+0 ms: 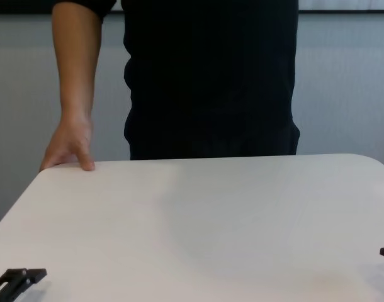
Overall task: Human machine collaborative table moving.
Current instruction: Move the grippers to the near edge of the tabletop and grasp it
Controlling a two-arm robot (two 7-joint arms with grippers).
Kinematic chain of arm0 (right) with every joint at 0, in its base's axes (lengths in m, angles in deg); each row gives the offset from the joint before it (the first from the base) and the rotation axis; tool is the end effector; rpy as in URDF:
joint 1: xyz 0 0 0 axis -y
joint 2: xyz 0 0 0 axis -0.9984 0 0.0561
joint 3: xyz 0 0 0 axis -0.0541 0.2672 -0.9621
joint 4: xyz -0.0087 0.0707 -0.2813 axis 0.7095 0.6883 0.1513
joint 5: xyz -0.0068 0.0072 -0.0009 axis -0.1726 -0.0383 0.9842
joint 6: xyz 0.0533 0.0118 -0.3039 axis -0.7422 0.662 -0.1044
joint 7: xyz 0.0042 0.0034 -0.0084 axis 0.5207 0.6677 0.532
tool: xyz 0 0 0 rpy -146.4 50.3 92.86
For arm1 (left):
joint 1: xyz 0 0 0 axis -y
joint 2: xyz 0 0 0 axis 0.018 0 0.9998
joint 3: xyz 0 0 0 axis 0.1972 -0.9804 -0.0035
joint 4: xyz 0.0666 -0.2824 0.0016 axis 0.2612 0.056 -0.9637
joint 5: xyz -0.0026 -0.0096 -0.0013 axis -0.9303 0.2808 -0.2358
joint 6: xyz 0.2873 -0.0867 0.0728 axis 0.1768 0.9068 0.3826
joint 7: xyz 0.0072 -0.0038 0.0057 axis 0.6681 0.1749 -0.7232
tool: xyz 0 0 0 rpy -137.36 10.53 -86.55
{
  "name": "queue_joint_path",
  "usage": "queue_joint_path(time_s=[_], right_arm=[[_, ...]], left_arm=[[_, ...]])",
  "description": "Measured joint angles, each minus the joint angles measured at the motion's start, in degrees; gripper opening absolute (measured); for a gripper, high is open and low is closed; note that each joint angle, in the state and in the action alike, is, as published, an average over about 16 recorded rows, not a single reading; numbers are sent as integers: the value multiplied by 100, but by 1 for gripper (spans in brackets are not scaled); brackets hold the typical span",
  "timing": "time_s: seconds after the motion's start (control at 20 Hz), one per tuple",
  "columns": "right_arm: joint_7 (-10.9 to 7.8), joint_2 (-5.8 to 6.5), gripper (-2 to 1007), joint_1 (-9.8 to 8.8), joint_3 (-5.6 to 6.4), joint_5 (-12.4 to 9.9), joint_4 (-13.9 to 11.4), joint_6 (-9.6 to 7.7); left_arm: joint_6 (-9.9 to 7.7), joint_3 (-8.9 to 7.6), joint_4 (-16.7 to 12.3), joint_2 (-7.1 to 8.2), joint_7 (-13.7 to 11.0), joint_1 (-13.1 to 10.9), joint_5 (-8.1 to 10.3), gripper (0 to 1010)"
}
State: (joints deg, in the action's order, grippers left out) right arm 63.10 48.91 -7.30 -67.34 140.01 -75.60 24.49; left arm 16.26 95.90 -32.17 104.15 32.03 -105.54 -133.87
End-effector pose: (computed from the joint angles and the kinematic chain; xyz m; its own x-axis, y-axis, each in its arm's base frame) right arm 0.2426 -0.0455 -0.3516 0.2704 -0.0422 0.9618 0.8990 0.3686 -0.2365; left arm 0.2058 0.0058 -0.3743 0.1779 0.1354 0.9747 -0.9622 0.2315 0.1434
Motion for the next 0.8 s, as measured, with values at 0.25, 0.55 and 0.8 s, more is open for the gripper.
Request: queue_joint_path(time_s=[0.25, 0.55, 0.8], right_arm=[[-4, 1, 760, 0, -2, 4, -1, -7], [-8, 1, 564, 0, -5, 7, -2, -11], [-9, 1, 414, 0, -6, 10, -2, -13]], left_arm=[[0, 0, 0, 0, 0, 0, 0, 665], [0, 0, 0, 0, 1, 0, 0, 472], [-1, 0, 0, 0, 1, 0, -1, 354]])
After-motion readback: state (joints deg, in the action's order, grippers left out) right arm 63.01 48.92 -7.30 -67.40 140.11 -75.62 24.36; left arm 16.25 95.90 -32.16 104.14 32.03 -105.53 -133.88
